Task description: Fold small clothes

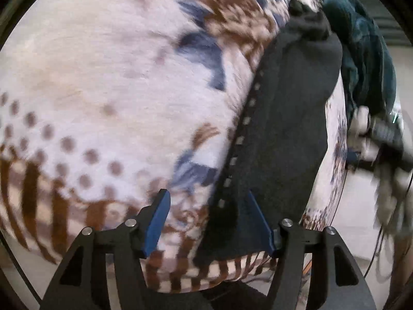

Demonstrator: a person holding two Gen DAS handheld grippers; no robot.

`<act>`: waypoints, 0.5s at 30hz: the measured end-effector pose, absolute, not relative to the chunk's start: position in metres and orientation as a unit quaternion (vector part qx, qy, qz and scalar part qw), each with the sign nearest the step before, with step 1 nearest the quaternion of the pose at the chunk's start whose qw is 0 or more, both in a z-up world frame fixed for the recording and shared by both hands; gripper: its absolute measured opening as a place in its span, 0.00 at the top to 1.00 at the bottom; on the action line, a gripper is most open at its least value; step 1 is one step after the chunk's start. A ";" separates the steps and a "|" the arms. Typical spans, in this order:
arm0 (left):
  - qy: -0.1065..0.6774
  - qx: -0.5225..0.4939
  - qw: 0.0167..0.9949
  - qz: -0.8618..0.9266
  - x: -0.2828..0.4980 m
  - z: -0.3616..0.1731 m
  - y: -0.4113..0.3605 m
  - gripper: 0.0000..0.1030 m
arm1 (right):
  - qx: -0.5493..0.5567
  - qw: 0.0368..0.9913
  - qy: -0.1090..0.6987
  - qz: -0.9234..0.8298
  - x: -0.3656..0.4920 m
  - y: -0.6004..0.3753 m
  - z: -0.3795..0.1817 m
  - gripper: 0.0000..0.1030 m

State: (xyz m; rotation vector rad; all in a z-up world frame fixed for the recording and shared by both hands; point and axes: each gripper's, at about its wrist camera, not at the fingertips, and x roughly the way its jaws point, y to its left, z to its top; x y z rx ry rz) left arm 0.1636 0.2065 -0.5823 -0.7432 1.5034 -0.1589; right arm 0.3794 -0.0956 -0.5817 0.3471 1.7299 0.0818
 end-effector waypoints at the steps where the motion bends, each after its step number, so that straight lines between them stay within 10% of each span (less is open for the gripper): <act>1: 0.676 -0.318 0.660 -0.079 0.170 -0.585 0.197 0.42 | 0.156 0.615 0.773 0.022 0.354 -0.109 -0.592 0.38; 8: 0.690 -0.258 0.669 -0.093 0.218 -0.558 0.170 0.42 | 0.167 0.510 0.844 0.021 0.207 -0.137 -0.671 0.38; 15: 0.606 -0.226 0.745 -0.163 0.376 -0.488 0.153 0.42 | 0.262 0.591 0.763 0.000 0.281 -0.163 -0.616 0.38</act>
